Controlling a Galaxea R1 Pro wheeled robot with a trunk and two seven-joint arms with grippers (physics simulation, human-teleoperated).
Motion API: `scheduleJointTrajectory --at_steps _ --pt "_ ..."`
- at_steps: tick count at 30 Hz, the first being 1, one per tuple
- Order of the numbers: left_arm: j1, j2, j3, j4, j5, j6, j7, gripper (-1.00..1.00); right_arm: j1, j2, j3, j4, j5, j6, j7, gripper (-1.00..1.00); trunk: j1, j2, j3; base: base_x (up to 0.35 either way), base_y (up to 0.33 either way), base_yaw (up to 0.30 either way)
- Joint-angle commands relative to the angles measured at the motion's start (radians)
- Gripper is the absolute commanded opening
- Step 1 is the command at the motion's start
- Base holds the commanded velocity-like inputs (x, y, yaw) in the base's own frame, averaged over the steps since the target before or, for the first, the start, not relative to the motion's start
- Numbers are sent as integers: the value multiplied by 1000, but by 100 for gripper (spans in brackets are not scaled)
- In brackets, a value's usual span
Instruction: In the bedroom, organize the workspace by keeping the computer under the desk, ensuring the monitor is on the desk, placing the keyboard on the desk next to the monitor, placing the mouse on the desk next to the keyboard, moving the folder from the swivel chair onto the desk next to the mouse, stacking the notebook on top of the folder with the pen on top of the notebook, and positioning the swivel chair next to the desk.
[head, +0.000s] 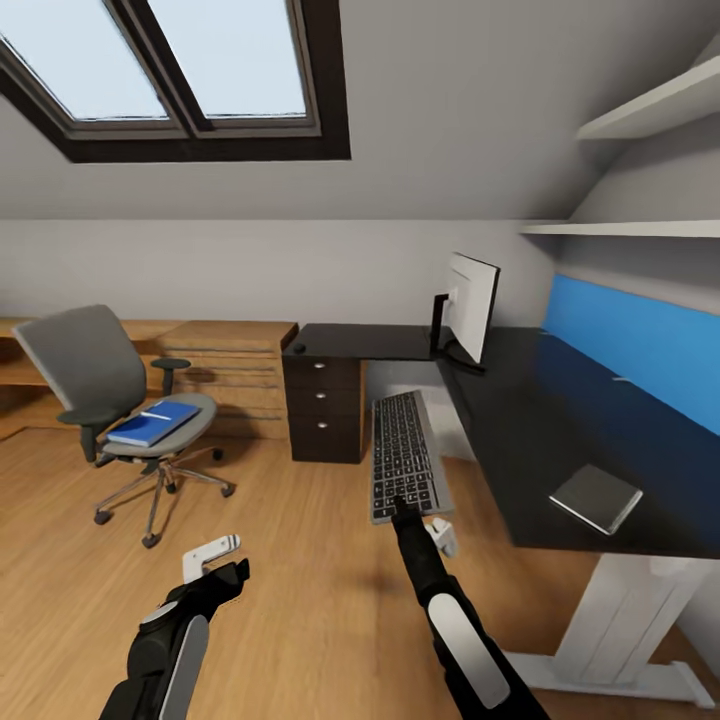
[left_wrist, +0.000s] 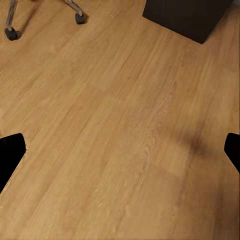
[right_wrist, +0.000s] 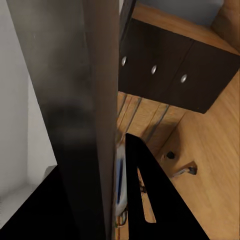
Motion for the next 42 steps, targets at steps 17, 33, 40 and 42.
scheduleJointTrajectory --at_steps 17,33,40,42 --pt "-1 -2 9 -1 10 3 6 100 -1 -5 -27 -1 -111 -6 9 -100 0 -1 -1 252 241 1" --pt "-1 -3 7 2 7 2 7 100 -1 -5 -49 -2 -111 -8 9 -100 -23 41 18 307 156 0" --pt "-1 -3 5 3 6 2 7 100 -1 -6 -50 -3 -109 -18 10 -100 -50 90 40 319 78 0" --pt "-1 -3 4 3 6 2 7 100 -1 -8 -49 -4 -109 -22 10 -100 -57 104 46 321 20 0"
